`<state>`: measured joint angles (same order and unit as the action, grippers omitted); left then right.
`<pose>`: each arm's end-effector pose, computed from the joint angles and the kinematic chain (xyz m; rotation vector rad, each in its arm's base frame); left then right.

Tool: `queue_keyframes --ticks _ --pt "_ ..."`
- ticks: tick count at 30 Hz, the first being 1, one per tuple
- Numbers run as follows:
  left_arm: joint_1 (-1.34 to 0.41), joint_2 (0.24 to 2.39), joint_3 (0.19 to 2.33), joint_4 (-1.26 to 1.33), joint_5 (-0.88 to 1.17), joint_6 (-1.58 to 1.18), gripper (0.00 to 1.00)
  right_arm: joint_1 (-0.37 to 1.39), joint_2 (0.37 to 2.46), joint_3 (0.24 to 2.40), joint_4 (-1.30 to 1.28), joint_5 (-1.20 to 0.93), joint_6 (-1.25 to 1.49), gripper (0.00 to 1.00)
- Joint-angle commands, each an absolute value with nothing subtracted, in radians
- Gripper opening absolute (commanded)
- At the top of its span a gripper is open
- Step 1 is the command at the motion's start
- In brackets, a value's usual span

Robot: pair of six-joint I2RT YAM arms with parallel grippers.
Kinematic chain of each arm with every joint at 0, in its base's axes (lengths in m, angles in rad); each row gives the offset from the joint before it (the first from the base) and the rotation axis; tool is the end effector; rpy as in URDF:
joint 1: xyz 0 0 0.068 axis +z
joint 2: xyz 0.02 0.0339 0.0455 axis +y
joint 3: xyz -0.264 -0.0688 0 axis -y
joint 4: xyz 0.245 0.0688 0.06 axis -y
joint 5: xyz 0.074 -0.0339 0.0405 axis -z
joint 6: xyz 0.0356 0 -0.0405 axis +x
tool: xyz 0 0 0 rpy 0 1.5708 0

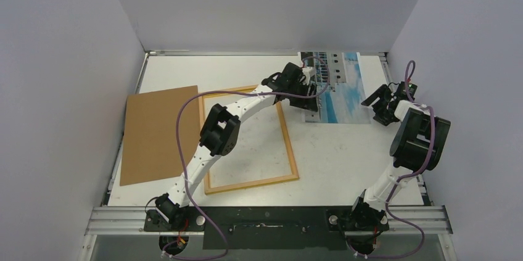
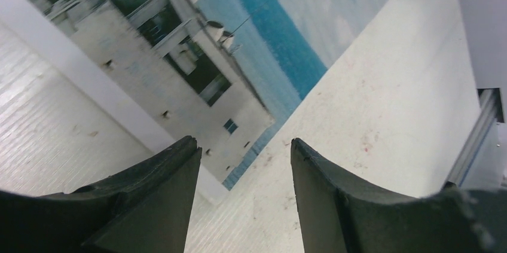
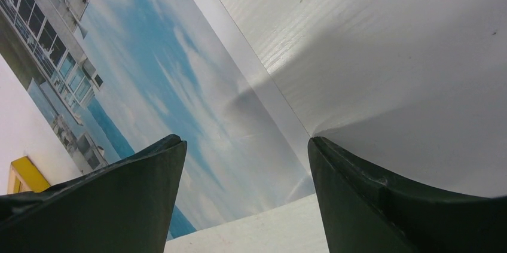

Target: Put the photo into the frame

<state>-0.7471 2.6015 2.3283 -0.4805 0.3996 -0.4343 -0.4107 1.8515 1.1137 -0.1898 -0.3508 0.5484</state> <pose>0.4135 -0.4018 0.1678 0.6023 2.4208 -1.0171 0.3526 -0.1402 0.1608 1.0147 2.2686 0.4955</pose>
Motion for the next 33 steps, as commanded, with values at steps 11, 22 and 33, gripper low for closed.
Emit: queue_keyframes --ticks 11,22,33 --pt "-0.751 2.645 2.348 -0.466 0.376 -0.434 0.54 -0.417 1.966 1.135 -0.348 -0.465 0.468 0.80" --pt "-0.751 2.701 2.395 -0.601 0.342 -0.415 0.53 -0.351 2.026 1.202 -0.452 -0.502 0.388 0.82" --pt "-0.751 2.701 2.388 -0.628 0.335 -0.407 0.53 -0.343 1.974 1.118 -0.192 -0.667 0.520 0.92"
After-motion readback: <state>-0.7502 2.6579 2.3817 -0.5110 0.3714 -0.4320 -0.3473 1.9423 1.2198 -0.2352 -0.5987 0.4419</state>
